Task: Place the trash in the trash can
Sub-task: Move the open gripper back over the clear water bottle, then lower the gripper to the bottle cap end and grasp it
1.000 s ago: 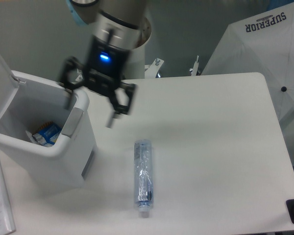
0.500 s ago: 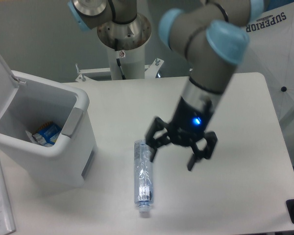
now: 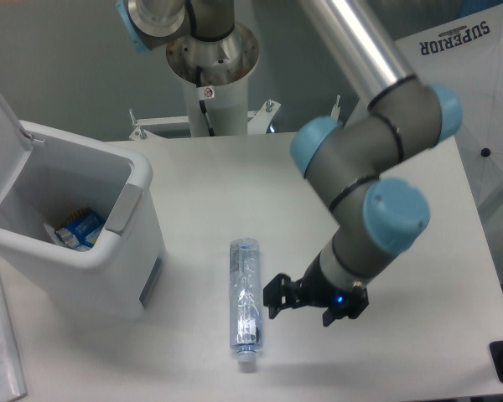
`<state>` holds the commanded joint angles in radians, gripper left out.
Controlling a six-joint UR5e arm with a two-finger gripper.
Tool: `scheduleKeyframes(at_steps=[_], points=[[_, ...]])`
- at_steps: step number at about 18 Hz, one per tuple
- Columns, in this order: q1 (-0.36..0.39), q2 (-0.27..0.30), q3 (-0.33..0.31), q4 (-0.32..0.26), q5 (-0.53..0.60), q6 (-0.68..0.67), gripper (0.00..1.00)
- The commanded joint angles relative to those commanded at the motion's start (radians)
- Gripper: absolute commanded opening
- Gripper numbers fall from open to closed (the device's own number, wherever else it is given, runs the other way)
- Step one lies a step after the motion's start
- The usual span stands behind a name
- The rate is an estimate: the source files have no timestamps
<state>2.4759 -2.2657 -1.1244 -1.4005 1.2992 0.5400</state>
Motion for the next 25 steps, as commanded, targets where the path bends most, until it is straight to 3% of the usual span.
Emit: scheduleKeyframes(at_steps=[7, 16, 25], points=[[-0.032, -0.046, 0.017, -0.025, 0.043, -0.034, 1.0], [-0.103, -0.147, 0.132, -0.02, 0.078, -0.149, 1.0], [-0.159, -0.199, 0.127, -0.017, 0.173, -0.16, 0.99]])
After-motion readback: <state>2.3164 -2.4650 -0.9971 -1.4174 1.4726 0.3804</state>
